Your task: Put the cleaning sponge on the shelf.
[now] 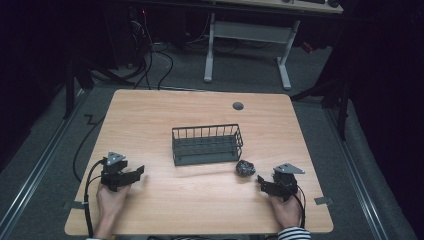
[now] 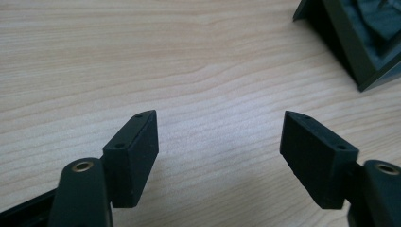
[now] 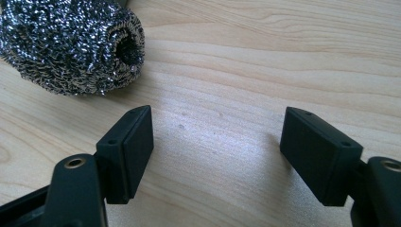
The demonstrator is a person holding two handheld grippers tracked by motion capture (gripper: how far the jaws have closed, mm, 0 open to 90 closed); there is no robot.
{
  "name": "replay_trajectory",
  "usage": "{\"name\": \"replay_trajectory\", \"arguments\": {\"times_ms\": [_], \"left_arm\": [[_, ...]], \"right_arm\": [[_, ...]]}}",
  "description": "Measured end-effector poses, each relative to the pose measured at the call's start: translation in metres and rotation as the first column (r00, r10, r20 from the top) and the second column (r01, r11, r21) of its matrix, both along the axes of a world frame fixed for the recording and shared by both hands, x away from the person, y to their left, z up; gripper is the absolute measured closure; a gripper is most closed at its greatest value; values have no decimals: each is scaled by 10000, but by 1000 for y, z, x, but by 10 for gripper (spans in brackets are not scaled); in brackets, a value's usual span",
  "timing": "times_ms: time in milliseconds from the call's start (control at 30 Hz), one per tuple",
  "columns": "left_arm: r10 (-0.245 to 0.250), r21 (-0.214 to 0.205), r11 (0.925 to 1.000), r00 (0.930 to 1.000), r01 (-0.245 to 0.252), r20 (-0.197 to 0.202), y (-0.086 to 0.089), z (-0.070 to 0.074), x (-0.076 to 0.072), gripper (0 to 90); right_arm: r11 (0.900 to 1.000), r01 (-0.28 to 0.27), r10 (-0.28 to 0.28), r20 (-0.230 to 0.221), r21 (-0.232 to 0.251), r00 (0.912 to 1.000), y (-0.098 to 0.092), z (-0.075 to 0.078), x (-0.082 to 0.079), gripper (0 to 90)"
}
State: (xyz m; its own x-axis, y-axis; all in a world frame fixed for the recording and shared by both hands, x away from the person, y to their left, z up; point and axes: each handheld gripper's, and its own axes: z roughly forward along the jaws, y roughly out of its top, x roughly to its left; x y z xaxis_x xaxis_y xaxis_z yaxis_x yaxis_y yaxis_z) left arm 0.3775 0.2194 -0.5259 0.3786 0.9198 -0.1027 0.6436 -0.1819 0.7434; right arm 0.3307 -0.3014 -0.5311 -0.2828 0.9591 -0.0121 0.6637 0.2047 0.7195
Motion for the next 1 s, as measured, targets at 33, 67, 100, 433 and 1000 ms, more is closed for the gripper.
{"name": "replay_trajectory", "arguments": {"times_ms": [33, 67, 100, 433, 1000], "left_arm": [[69, -7, 10000, 10000, -69, 67, 0, -2, 0, 291], [69, -7, 10000, 10000, -69, 67, 0, -2, 0, 291], [131, 43, 9999, 9999, -131, 71, 1, -3, 0, 292], [527, 152, 9985, 9984, -530, 181, 6, -11, -2, 292], [435, 889, 9950, 9987, -456, 252, -1, -11, -2, 263]], "right_arm": [[10000, 3, -3, 2, -2, 10000, 0, 0, 0, 270], [10000, 3, -3, 2, -2, 10000, 0, 0, 0, 270], [10000, 4, -4, 3, -2, 10000, 0, 0, 0, 271], [9996, -270, 270, -38, -52, 9996, 1, 0, 0, 237], [9981, -610, 610, -281, 12, 9977, 1, 3, -6, 204]]}}
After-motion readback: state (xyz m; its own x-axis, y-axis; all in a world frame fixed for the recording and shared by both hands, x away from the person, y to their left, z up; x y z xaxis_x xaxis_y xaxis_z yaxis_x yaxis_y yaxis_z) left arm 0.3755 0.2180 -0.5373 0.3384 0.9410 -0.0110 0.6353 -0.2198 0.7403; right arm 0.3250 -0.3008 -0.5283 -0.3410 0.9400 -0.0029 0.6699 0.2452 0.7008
